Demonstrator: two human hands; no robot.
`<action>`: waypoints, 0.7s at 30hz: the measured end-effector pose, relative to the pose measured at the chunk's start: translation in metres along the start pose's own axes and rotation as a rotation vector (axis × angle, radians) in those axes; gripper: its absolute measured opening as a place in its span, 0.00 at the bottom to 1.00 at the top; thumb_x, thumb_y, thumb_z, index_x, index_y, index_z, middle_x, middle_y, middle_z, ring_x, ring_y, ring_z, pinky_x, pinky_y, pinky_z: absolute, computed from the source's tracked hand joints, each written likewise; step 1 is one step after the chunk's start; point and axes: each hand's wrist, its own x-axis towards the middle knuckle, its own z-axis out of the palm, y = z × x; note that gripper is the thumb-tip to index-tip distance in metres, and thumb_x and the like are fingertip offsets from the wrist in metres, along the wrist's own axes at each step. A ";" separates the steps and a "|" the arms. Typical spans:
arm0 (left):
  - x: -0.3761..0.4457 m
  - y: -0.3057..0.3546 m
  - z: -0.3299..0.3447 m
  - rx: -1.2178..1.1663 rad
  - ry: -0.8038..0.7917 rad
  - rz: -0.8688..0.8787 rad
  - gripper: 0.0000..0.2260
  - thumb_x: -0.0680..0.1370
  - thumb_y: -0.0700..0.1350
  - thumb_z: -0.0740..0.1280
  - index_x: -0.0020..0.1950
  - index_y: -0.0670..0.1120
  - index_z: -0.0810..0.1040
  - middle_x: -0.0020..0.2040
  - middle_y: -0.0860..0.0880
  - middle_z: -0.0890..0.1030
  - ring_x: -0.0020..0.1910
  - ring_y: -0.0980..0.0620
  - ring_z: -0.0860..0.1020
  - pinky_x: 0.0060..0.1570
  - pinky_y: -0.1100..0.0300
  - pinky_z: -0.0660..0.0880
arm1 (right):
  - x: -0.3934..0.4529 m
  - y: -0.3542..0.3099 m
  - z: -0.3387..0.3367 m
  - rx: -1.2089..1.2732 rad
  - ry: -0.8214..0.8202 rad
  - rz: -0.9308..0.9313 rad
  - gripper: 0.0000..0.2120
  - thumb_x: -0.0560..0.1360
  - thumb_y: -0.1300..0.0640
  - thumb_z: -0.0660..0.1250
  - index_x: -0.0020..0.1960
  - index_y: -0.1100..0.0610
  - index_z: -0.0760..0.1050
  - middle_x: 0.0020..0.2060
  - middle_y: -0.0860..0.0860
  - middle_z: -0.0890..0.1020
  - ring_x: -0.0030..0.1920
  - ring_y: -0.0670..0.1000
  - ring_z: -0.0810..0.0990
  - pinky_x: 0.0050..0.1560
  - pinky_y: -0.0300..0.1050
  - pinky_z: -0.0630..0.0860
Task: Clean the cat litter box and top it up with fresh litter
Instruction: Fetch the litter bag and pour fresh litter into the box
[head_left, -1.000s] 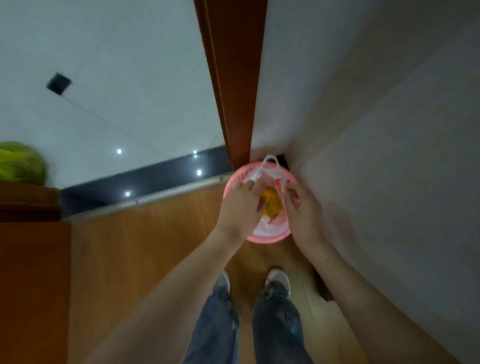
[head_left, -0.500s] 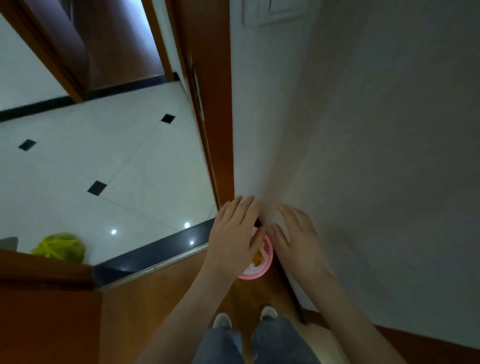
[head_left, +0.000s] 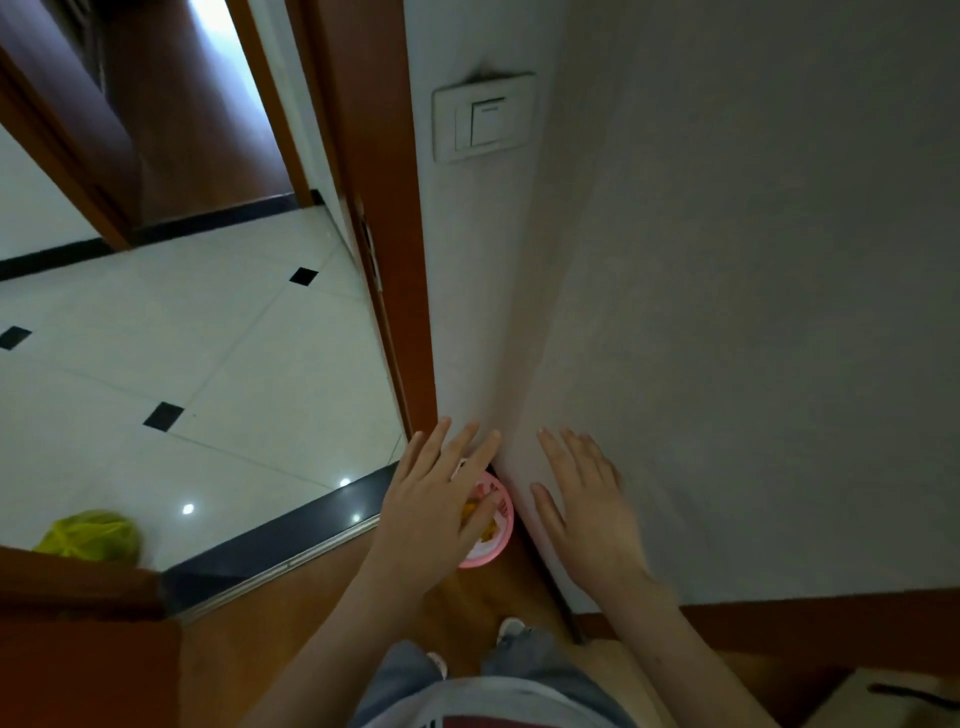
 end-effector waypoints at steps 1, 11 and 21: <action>-0.001 -0.004 -0.004 -0.008 -0.006 0.024 0.26 0.80 0.62 0.55 0.74 0.52 0.67 0.73 0.47 0.71 0.73 0.42 0.68 0.71 0.42 0.58 | -0.002 -0.003 -0.001 -0.018 -0.007 0.025 0.31 0.81 0.37 0.37 0.71 0.51 0.64 0.65 0.55 0.76 0.66 0.59 0.74 0.62 0.58 0.72; 0.001 -0.028 -0.036 -0.054 -0.141 0.314 0.27 0.81 0.63 0.49 0.76 0.53 0.61 0.73 0.46 0.71 0.73 0.41 0.68 0.71 0.45 0.60 | -0.058 -0.051 -0.010 -0.099 -0.012 0.363 0.28 0.80 0.39 0.42 0.75 0.50 0.60 0.72 0.52 0.69 0.74 0.56 0.64 0.71 0.55 0.62; -0.011 0.040 -0.036 -0.153 -0.326 0.620 0.29 0.81 0.65 0.42 0.79 0.54 0.55 0.78 0.48 0.62 0.77 0.45 0.59 0.75 0.46 0.57 | -0.153 -0.058 -0.041 -0.127 0.123 0.716 0.25 0.81 0.42 0.49 0.77 0.46 0.53 0.75 0.49 0.62 0.77 0.53 0.53 0.74 0.51 0.47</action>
